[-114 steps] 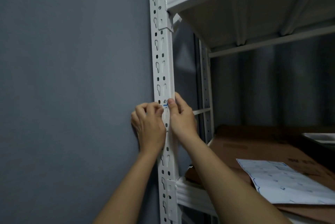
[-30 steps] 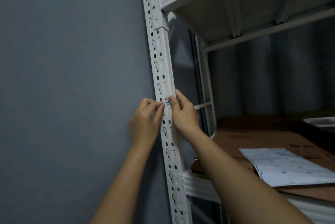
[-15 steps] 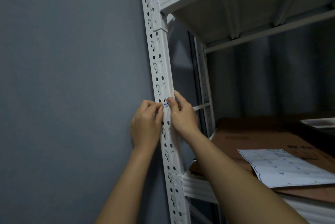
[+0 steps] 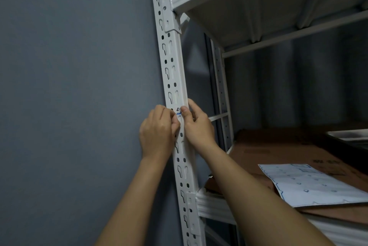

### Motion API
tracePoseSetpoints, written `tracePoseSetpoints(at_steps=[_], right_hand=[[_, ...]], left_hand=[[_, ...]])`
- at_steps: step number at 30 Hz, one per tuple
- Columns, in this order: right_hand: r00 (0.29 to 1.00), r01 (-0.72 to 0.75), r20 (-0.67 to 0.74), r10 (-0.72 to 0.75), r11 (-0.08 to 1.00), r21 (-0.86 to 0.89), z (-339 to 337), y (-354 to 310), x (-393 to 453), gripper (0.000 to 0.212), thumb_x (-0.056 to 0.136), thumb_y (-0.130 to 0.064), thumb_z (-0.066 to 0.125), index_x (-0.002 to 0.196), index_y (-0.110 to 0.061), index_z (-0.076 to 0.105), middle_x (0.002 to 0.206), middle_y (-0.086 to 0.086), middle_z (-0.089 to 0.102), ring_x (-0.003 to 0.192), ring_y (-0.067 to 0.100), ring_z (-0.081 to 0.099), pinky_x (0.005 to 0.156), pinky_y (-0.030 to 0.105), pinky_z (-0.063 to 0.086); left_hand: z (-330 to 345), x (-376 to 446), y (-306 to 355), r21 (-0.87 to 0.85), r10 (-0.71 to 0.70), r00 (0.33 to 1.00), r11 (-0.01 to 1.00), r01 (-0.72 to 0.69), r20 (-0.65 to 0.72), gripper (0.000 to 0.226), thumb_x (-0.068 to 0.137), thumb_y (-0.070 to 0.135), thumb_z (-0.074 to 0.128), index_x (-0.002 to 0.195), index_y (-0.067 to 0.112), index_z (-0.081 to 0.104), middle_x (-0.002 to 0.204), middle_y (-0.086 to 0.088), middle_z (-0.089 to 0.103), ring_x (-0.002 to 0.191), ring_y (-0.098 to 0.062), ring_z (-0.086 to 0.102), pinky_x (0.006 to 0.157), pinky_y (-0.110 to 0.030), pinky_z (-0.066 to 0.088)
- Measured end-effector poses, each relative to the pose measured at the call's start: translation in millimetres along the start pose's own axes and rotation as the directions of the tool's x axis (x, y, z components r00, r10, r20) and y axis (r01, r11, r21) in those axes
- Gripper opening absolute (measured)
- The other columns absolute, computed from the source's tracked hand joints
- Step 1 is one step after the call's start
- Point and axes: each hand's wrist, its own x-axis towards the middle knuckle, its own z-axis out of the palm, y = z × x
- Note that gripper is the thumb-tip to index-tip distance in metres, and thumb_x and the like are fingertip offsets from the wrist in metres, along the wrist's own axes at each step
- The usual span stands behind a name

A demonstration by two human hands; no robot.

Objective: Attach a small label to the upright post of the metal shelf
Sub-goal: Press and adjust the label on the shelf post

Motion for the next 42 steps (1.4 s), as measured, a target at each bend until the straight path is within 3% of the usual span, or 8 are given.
tracePoseSetpoints(at_steps=[7, 12, 19, 24, 27, 33, 37, 42], right_hand=[[1.000, 0.011, 0.014, -0.011, 1.000, 0.000, -2.5, 0.8, 0.3, 0.030, 0.097, -0.046, 0.043, 0.125, -0.040, 0.053, 0.107, -0.014, 0.068, 0.101, 0.014, 0.062, 0.094, 0.040, 0.047], [1.000, 0.008, -0.003, -0.008, 1.000, 0.007, 0.5, 2.6, 2.6, 0.035, 0.096, -0.049, 0.044, 0.129, -0.040, 0.051, 0.109, -0.012, 0.069, 0.105, 0.015, 0.062, 0.096, 0.041, 0.047], [0.999, 0.031, 0.004, -0.031, 0.999, 0.023, -0.4, 1.6, 1.8, 0.026, 0.095, -0.048, 0.045, 0.118, -0.041, 0.055, 0.101, -0.012, 0.070, 0.096, 0.016, 0.065, 0.090, 0.043, 0.051], [1.000, -0.003, 0.020, 0.002, 0.998, 0.070, 2.9, 2.8, 2.5, 0.056, 0.079, -0.066, 0.040, 0.127, -0.041, 0.052, 0.110, -0.011, 0.070, 0.103, 0.016, 0.065, 0.094, 0.044, 0.050], [1.000, -0.004, 0.028, 0.002, 0.997, 0.080, 3.3, 2.9, 3.7, 0.062, 0.073, -0.069, 0.039, 0.128, -0.042, 0.052, 0.110, -0.011, 0.070, 0.104, 0.016, 0.065, 0.094, 0.044, 0.050], [0.997, -0.014, 0.073, 0.001, 0.984, 0.175, -14.0, -9.9, -8.5, 0.031, 0.096, -0.016, 0.053, 0.124, -0.027, 0.062, 0.107, -0.008, 0.070, 0.098, 0.008, 0.065, 0.095, 0.038, 0.052], [0.992, 0.111, -0.076, -0.100, 0.982, 0.153, -25.8, -26.5, -31.5, 0.018, 0.090, -0.014, 0.063, 0.101, -0.027, 0.070, 0.106, 0.000, 0.069, 0.095, 0.008, 0.064, 0.089, 0.029, 0.052], [0.994, 0.060, 0.070, -0.078, 0.970, 0.235, -34.4, -48.6, -58.1, 0.014, 0.085, -0.015, 0.070, 0.099, -0.014, 0.075, 0.097, 0.001, 0.074, 0.093, 0.012, 0.069, 0.089, 0.039, 0.055]], left_hand=[[-3.7, -1.6, 2.5, -0.150, -0.200, 0.975, 0.966, 0.213, 0.098, 0.017, 0.081, 0.026, 0.051, 0.074, 0.012, 0.059, 0.081, -0.002, 0.059, 0.070, -0.022, 0.056, 0.053, -0.027, 0.034], [-19.3, 8.4, -9.4, -0.306, -0.489, 0.872, 0.826, 0.474, 0.031, 0.004, 0.085, 0.016, 0.062, 0.084, 0.013, 0.064, 0.091, -0.001, 0.057, 0.072, -0.013, 0.054, 0.061, -0.026, 0.036], [-14.8, 0.7, -2.1, -0.348, -0.410, 0.874, 0.804, 0.481, 0.262, 0.010, 0.091, 0.022, 0.058, 0.090, 0.019, 0.067, 0.090, 0.015, 0.051, 0.072, -0.002, 0.052, 0.063, -0.024, 0.040], [-19.3, 0.6, 1.8, -0.540, -0.465, 0.805, 0.598, 0.593, 0.369, 0.013, 0.091, 0.016, 0.059, 0.084, 0.025, 0.065, 0.090, 0.007, 0.061, 0.076, 0.007, 0.056, 0.068, -0.011, 0.043], [-23.8, 0.1, 3.0, -0.581, -0.523, 0.713, 0.426, 0.693, 0.467, 0.020, 0.091, 0.016, 0.058, 0.080, 0.031, 0.065, 0.093, 0.000, 0.066, 0.077, 0.003, 0.059, 0.073, -0.020, 0.048], [-47.9, 1.5, 8.0, -0.587, -0.513, 0.619, 0.248, 0.770, 0.595, 0.016, 0.092, 0.014, 0.057, 0.086, 0.023, 0.068, 0.075, 0.011, 0.067, 0.065, 0.005, 0.058, 0.060, -0.014, 0.047], [-66.6, 6.4, 11.0, -0.586, -0.494, 0.590, 0.186, 0.789, 0.638, 0.016, 0.090, 0.015, 0.060, 0.084, 0.026, 0.069, 0.072, 0.017, 0.069, 0.069, 0.004, 0.060, 0.061, -0.014, 0.049], [-86.1, 14.7, 24.2, -0.612, -0.488, 0.575, 0.100, 0.785, 0.657, 0.011, 0.089, 0.014, 0.062, 0.087, 0.022, 0.069, 0.080, 0.007, 0.070, 0.074, 0.000, 0.063, 0.062, -0.014, 0.050]])
